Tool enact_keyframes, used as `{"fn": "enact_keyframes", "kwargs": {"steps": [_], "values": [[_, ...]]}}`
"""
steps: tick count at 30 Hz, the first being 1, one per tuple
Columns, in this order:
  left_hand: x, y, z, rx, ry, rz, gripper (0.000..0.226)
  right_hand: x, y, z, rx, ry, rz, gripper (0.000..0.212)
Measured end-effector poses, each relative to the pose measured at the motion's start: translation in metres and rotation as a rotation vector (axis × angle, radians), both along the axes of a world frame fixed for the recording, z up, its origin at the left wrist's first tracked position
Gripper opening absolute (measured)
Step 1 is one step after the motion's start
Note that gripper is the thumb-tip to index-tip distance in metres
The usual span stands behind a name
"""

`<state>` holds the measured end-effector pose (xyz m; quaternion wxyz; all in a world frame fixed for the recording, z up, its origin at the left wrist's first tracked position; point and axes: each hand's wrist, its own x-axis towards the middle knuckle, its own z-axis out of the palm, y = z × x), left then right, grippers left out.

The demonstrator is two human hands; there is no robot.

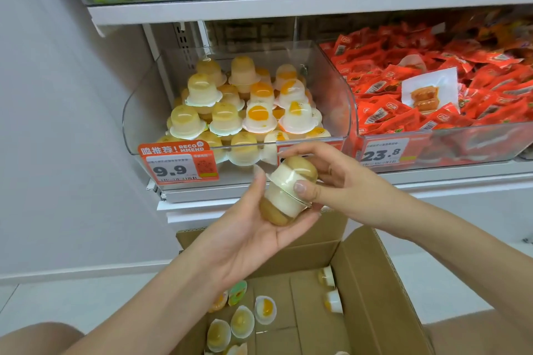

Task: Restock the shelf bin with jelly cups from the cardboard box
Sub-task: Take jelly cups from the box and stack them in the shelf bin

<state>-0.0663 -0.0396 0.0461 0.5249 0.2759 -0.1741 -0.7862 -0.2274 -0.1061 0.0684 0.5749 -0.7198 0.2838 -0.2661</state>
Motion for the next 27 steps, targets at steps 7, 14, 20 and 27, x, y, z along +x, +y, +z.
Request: {"fn": "enact_keyframes", "kwargs": {"steps": [7, 14, 20, 27], "values": [[0.007, 0.006, 0.005, 0.036, -0.040, -0.039, 0.039, 0.003, -0.001, 0.007, -0.082, 0.079, 0.096, 0.048], [0.038, -0.011, 0.025, 0.080, -0.487, 0.178, 0.046, 0.052, -0.045, 0.033, -0.388, -0.039, -0.415, 0.044], [0.065, -0.007, 0.009, 0.080, -1.115, 0.171, 0.018, 0.109, -0.114, 0.050, -0.619, 0.169, -0.495, 0.057], [0.086, 0.003, -0.001, 0.078, -1.175, 0.134, 0.011, 0.124, -0.143, 0.047, -0.736, 0.445, -0.357, 0.062]]}}
